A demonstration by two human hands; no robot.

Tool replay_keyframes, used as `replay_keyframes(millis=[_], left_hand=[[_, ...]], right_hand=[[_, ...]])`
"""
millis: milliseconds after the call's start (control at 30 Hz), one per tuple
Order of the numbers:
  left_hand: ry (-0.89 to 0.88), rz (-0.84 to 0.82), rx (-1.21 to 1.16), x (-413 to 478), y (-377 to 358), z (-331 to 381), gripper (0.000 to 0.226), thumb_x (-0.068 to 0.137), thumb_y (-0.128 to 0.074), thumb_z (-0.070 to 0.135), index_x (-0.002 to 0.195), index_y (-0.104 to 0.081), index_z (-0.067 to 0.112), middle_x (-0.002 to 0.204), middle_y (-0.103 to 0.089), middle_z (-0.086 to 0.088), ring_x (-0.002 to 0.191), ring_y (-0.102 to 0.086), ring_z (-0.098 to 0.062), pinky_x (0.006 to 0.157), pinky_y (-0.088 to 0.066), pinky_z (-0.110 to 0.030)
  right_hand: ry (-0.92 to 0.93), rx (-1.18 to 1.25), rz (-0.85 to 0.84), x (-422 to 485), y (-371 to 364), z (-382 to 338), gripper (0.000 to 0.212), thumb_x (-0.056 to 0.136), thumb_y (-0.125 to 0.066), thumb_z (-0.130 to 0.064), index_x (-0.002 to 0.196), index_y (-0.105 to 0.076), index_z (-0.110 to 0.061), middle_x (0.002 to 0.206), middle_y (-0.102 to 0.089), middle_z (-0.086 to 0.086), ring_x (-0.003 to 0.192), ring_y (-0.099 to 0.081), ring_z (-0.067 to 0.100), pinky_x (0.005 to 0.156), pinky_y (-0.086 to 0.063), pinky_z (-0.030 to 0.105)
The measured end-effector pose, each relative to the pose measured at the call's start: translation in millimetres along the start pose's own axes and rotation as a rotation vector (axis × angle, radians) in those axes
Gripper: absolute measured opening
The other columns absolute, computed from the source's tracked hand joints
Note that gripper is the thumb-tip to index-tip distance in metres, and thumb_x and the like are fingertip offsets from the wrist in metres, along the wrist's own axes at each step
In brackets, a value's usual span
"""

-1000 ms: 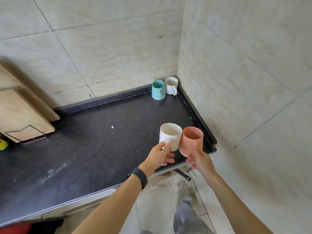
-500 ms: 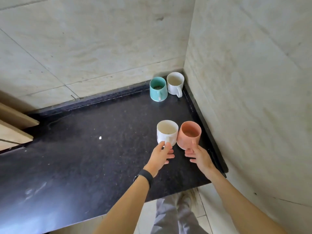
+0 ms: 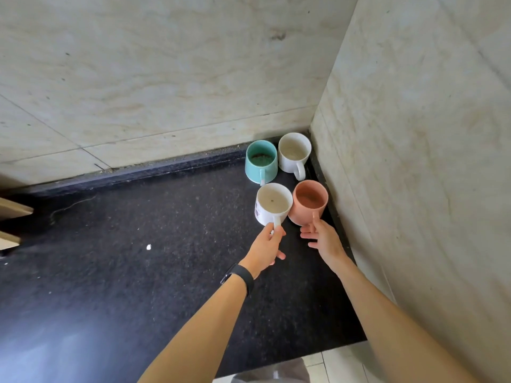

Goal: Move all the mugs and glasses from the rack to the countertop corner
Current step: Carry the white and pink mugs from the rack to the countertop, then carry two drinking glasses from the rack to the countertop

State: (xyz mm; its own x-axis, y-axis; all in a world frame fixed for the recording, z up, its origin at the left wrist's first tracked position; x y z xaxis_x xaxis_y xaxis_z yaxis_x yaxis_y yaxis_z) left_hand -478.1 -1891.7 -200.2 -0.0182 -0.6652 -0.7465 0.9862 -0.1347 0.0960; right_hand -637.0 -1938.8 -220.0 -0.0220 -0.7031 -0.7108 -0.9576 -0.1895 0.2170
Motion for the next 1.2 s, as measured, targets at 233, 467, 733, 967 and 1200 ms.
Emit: replay_keyframes(millis=[233,467,733,967,1200], left_hand=[[0.083,-0.006,0.113,21,14,-3,0.029,0.106,-0.033,0.045,0.117,-0.053,0.027,0.127,-0.063,-0.001,0.066,-0.058,-0.016,0.052,-0.039,-0.021],[0.023,-0.032,0.145,31,7,1,0.033,0.105,-0.036,0.043,0.126,-0.057,0.027,0.130,-0.060,-0.001,0.104,-0.064,-0.021,0.082,-0.058,-0.035],[0.040,0.009,0.129,26,-5,6,0.025,0.108,-0.028,0.036,0.115,-0.049,0.026,0.121,-0.057,0.000,0.075,-0.062,-0.019,0.053,-0.039,-0.022],[0.043,-0.022,0.190,20,1,9,0.037,0.106,-0.031,0.038,0.135,-0.048,0.023,0.137,-0.054,0.000,0.089,-0.064,-0.023,0.059,-0.042,-0.024],[0.047,0.028,0.344,-16,19,-4,0.052,0.101,-0.047,0.039,0.148,-0.029,0.025,0.134,-0.058,-0.005,0.096,-0.067,-0.022,0.077,-0.056,-0.028]], right_hand=[[-0.005,-0.018,0.016,18,-6,-11,0.051,0.105,-0.029,-0.050,0.097,-0.059,-0.009,0.114,-0.067,0.004,0.089,-0.071,0.025,0.087,-0.050,0.043],[-0.020,-0.074,0.021,18,-4,-6,0.047,0.105,-0.026,-0.052,0.111,-0.059,-0.018,0.121,-0.063,0.000,0.090,-0.071,0.022,0.088,-0.051,0.043],[-0.023,-0.165,0.099,0,8,-18,0.056,0.100,-0.037,-0.060,0.140,-0.044,-0.022,0.134,-0.058,-0.003,0.085,-0.073,0.015,0.077,-0.058,0.034],[0.037,-0.285,0.138,-31,28,-18,0.038,0.103,-0.047,-0.037,0.140,-0.049,-0.026,0.140,-0.058,-0.003,0.108,-0.067,0.018,0.100,-0.053,0.046],[0.220,-0.549,0.176,-84,24,-48,0.035,0.103,-0.048,-0.029,0.137,-0.054,-0.027,0.141,-0.058,-0.005,0.123,-0.059,0.018,0.101,-0.049,0.036]])
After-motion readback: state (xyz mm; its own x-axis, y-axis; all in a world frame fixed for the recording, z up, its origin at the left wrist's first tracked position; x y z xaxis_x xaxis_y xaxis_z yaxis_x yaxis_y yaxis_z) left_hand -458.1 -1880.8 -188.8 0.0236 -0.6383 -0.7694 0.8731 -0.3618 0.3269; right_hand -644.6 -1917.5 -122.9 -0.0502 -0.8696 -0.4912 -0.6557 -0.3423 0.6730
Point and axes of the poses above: each hand's wrist, its own x-axis towards the middle knuckle, its own y-axis out of the back of the hand, z = x × y, the point moved 5 cm from there along x, towards the middle knuckle
